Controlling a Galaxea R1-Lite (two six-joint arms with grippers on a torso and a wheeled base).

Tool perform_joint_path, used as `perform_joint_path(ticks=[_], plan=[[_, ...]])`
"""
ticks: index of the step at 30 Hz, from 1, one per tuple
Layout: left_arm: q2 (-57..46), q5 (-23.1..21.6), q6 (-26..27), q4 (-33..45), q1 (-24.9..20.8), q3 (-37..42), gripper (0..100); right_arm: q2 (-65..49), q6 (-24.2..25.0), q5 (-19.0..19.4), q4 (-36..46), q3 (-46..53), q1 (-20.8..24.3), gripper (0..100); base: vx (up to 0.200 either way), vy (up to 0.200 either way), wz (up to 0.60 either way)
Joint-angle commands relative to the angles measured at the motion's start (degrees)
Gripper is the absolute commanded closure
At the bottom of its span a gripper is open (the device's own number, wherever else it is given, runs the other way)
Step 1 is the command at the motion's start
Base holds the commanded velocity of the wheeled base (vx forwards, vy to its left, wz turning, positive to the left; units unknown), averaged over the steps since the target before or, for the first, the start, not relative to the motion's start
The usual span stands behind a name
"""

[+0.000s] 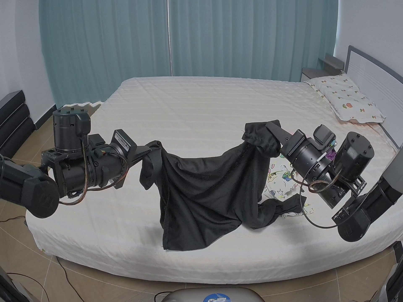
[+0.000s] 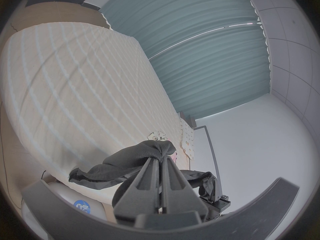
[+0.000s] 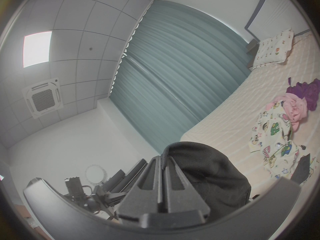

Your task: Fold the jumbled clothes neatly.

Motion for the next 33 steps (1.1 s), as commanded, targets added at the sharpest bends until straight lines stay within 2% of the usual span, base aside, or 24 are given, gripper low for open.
perform_joint_path(ticks=[1, 11, 15, 18, 21, 24, 26, 30, 33], plan=[[1.65, -0.11, -0.02, -0.01, -0.21, 0.12, 100, 1.13, 0.42, 0.00, -0.87, 1.15, -0.82, 100, -0.200, 0.000, 0.00], [-1.34, -0.19, -0.02, 0.70, -1.53, 1.79, 100, -7.22, 0.86, 0.79, -0.87, 10.38, 0.41, 100, -0.200, 0.000, 0.00], [-3.97, -0.19, -0.02, 1.75, -1.53, 1.79, 100, -12.14, 0.68, 0.26, -0.87, 13.81, 2.96, 100, -0.150, 0.000, 0.00], [-5.64, 0.07, 0.07, 1.84, -0.92, 1.26, 100, -21.01, 0.16, 0.00, -0.25, 15.30, 5.59, 100, 0.000, 0.000, 0.00], [-6.35, 0.16, 0.16, 1.66, 0.75, 0.64, 100, -28.84, -0.19, 0.96, 2.12, 13.19, 6.38, 100, 0.000, 0.000, 0.00], [-7.40, 0.16, 0.16, 2.01, 2.86, -0.68, 100, -33.76, -0.19, 1.23, 9.24, 7.92, 6.38, 100, 0.000, 0.000, 0.00], [-8.81, 0.25, 0.16, 2.10, 4.88, -1.82, 100, -36.92, -0.02, 1.58, 16.88, 3.26, 5.77, 100, 0.000, 0.000, 0.00], [-11.09, 0.25, 0.07, 3.68, 6.55, -3.58, 100, -34.81, 0.77, 3.16, 22.77, -3.59, 3.13, 100, 0.000, 0.000, 0.00], [-11.18, 0.33, 0.07, 6.76, 6.55, -5.07, 100, -30.07, 1.30, 4.39, 23.21, -8.34, 0.50, 100, 0.000, 0.000, 0.00]])
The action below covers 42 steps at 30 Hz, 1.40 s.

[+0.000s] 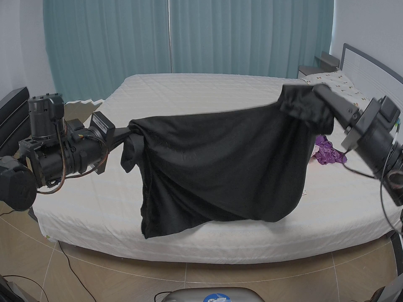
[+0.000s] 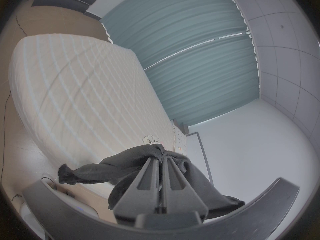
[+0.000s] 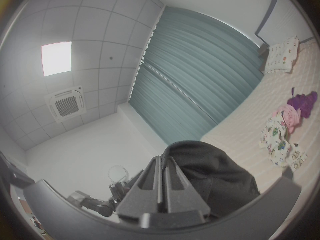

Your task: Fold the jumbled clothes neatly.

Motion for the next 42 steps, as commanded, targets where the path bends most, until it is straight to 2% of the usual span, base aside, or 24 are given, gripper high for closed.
perform_joint_path(ticks=[1, 6, 7, 9, 13, 23, 28, 33, 42], plan=[[-3.10, 0.20, -0.06, 4.78, 2.40, -4.08, 100, 3.28, 0.86, 2.15, 3.42, -11.21, -4.57, 100, 0.000, 0.000, 0.00], [-1.87, 0.11, -0.24, 7.33, 3.72, -6.89, 100, 13.12, 0.95, 2.06, 3.68, -17.45, -5.80, 100, 0.000, 0.000, 0.00], [0.15, 0.03, -0.24, 7.33, 3.80, -7.86, 100, 18.75, 0.51, 2.15, 3.15, -20.00, -7.65, 100, 0.000, 0.000, 0.00], [1.91, 0.03, -0.15, 7.33, 3.89, -8.39, 100, 23.40, 0.51, 2.33, 3.24, -22.72, -8.44, 100, 0.000, 0.000, 0.00], [6.30, 0.03, -0.24, 7.42, 4.51, -10.58, 100, 31.31, 0.33, 2.06, 2.89, -28.00, -8.52, 100, 0.100, 0.000, 0.00], [13.77, 0.11, -0.24, 7.50, 5.30, -15.24, 100, 38.34, -1.34, 1.98, 1.83, -31.16, -8.52, 100, 0.200, 0.000, 0.00], [18.25, 0.20, -0.33, 7.42, 6.79, -16.56, 100, 41.86, -4.24, 1.89, 1.39, -34.32, -8.61, 100, 0.200, 0.000, 0.00], [21.86, 0.03, -0.24, 7.42, 8.81, -17.26, 100, 44.41, -4.68, 1.80, 1.31, -34.50, -7.65, 100, 0.200, 0.000, 0.00], [30.91, -0.24, 0.73, 7.42, 9.16, -20.51, 100, 52.06, -5.56, -2.07, 0.51, -37.49, -7.82, 100, 0.178, 0.000, 0.00]])
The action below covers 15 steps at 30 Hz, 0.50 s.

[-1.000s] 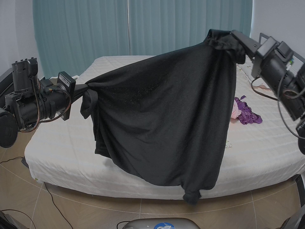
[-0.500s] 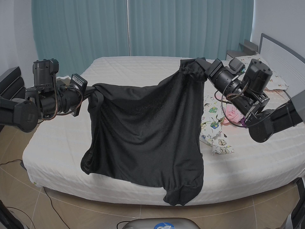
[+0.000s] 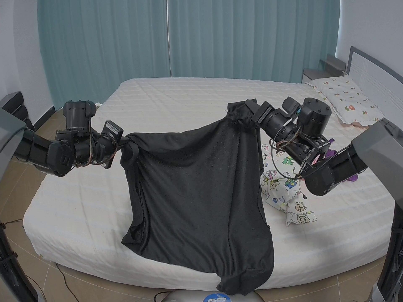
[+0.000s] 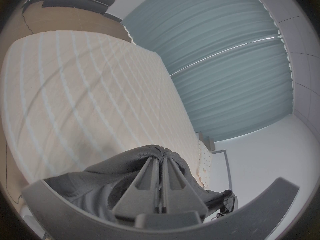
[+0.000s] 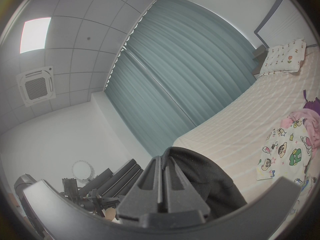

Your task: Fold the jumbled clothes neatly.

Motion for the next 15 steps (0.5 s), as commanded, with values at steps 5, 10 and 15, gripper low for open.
perform_joint_path(ticks=[5, 10, 15], plan=[[10.98, -0.02, 0.25, -0.01, 0.08, -5.44, 100, 10.63, -0.11, -4.88, -0.15, -6.52, -0.44, 100, 0.000, 0.000, 0.00], [13.61, 0.07, 0.25, -0.01, 0.43, -8.17, 100, 13.89, -0.28, -5.15, 0.56, -8.63, -0.53, 100, 0.000, 0.000, 0.00], [16.69, -0.19, 0.07, 0.08, 0.61, -11.07, 0, 18.10, -0.19, -4.53, 3.19, -13.38, -0.88, 0, 0.000, 0.000, 0.00]])
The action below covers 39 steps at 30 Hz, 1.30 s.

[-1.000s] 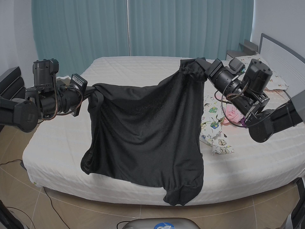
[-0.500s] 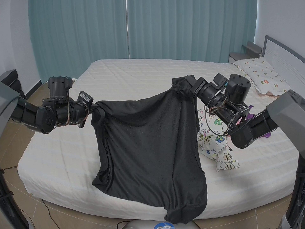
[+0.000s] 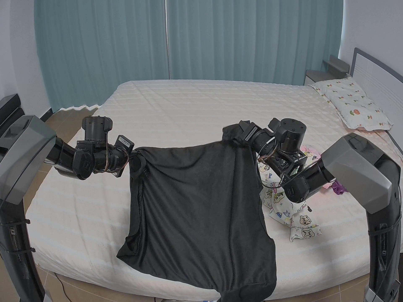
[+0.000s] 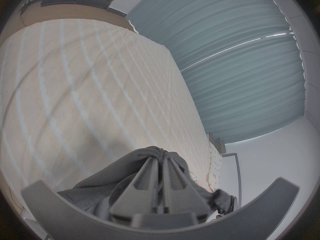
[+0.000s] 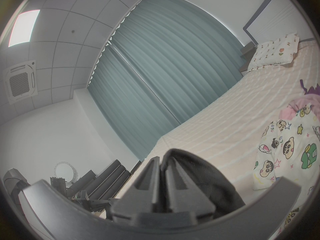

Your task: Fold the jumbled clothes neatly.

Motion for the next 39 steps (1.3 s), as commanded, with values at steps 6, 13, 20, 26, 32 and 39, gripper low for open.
perform_joint_path(ticks=[6, 13, 20, 26, 32, 39], plan=[[8.13, 0.42, -0.17, 0.10, 0.63, -5.34, 0, 9.93, 0.07, -0.35, 4.74, -5.18, -0.51, 0, 0.000, 0.000, 0.00], [8.04, 0.51, 0.18, 1.85, 3.27, -6.31, 0, 8.26, 0.16, -3.25, 5.80, -4.39, -2.45, 0, 0.000, 0.000, 0.00], [3.03, -0.54, 1.24, 9.41, 4.06, -1.47, 0, -0.61, 0.78, -2.28, 4.92, 10.99, -2.45, 0, 0.000, 0.000, 0.00], [-4.88, -6.26, 3.43, 9.32, 4.32, 11.97, 0, -9.58, 3.24, -1.75, 0.70, 28.39, -3.06, 0, 0.000, 0.000, 0.00], [-8.04, -10.04, 4.49, 4.31, 4.06, 23.84, 0, -12.83, 6.75, -1.58, -8.44, 42.81, -3.15, 0, -0.100, 0.000, 0.00], [-7.42, -8.63, 8.09, -0.52, 1.51, 30.43, 0, -11.25, 9.30, -1.58, -16.96, 51.07, -3.68, 0, -0.171, 0.000, 0.00]])
